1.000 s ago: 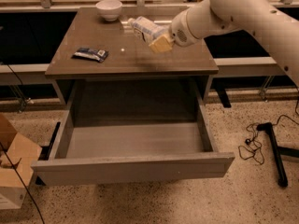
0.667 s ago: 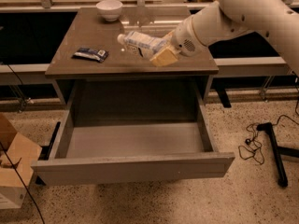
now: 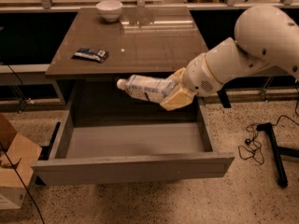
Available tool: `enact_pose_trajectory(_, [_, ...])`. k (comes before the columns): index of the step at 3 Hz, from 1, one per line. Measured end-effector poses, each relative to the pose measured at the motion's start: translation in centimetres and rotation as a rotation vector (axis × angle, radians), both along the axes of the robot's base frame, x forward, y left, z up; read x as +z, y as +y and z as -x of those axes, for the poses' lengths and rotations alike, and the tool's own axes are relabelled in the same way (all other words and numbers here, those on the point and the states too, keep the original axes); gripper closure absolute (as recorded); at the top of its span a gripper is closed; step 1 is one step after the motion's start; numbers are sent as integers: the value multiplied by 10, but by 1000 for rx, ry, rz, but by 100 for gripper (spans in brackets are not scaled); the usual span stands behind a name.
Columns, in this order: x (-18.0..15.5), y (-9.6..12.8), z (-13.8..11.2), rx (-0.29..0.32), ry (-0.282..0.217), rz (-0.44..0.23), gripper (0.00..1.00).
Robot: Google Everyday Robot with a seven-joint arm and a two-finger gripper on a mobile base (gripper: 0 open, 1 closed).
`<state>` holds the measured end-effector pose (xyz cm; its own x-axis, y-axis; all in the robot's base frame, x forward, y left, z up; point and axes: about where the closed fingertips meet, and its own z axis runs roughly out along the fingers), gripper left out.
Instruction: Place blue plastic bottle into top drawer
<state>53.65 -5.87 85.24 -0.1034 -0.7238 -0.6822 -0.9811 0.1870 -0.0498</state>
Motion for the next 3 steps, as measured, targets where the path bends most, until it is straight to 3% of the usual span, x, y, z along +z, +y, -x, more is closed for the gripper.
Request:
enact_pose_trajectory(1, [-46,-8,35,4,104,-15,100])
enact_pose_trajectory(2, [-98,-9,44,-41,197,-14,100])
enact_pose_trajectory(3, [-135,-6,17,-137,213,-4,100])
